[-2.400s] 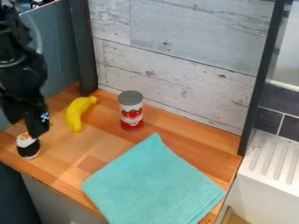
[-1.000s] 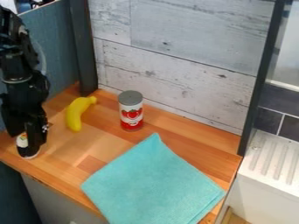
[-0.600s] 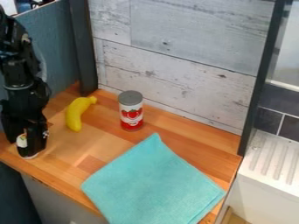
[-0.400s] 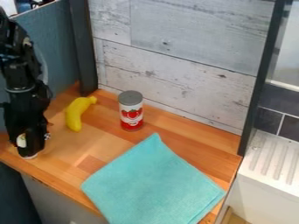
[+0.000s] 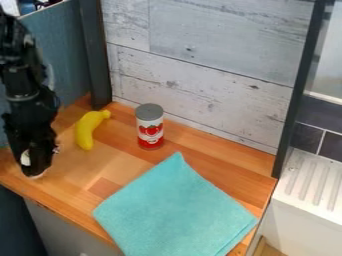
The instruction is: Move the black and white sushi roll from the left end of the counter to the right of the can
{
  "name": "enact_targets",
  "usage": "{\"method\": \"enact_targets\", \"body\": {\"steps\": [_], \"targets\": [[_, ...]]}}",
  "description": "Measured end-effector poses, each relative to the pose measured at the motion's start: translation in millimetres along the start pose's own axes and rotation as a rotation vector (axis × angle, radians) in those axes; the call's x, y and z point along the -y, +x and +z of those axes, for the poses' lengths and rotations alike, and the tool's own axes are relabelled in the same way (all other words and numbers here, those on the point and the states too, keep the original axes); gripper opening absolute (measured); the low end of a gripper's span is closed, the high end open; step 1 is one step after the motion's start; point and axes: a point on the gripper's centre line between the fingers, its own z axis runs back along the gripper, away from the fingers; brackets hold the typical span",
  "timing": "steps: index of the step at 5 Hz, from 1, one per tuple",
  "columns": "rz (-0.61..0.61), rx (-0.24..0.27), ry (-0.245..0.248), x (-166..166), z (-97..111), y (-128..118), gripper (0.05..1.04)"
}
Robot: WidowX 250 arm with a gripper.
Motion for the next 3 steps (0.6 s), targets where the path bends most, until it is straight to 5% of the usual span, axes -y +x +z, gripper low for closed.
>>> {"method": "enact_targets", "body": {"steps": [1, 3], "targets": [[-0.110, 0.093, 0.025, 36, 39, 16, 0.543], [-0.374, 0.164, 0.066, 131, 69, 41, 0.543]]}}
